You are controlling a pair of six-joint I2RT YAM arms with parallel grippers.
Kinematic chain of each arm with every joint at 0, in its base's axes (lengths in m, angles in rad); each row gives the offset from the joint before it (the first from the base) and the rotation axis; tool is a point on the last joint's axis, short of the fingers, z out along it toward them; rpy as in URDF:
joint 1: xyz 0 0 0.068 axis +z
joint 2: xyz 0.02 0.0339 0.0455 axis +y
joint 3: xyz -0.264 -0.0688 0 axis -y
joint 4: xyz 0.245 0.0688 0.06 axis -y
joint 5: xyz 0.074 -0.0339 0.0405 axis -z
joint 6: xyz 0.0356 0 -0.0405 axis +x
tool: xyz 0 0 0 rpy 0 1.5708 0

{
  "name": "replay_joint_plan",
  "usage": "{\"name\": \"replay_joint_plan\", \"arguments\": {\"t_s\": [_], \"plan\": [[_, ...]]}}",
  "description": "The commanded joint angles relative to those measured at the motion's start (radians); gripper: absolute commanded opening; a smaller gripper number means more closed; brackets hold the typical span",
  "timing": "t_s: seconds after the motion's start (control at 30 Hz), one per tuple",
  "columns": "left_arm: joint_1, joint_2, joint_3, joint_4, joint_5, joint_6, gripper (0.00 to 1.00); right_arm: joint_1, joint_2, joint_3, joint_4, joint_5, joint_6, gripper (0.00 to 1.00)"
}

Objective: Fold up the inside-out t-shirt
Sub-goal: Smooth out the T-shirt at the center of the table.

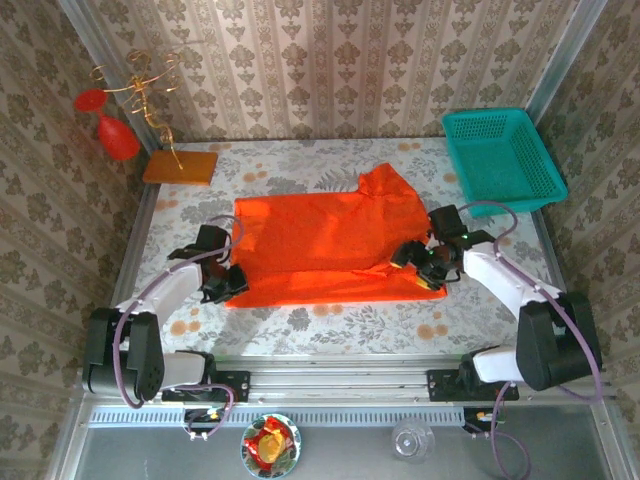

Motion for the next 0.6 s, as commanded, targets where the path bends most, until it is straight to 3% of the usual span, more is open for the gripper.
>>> {"name": "replay_joint_plan", "arguments": {"t_s": [0.0,0.57], "plan": [[0.004,-0.018,0.023,0.045,0.055,0.01,0.21,0.033,0.073,0.019,0.133,-0.08,0.067,0.82],[0.014,-0.038,0.015,0.048,0.062,0.01,0.24,0.066,0.211,0.09,0.317,-0.152,0.156,0.82]]}}
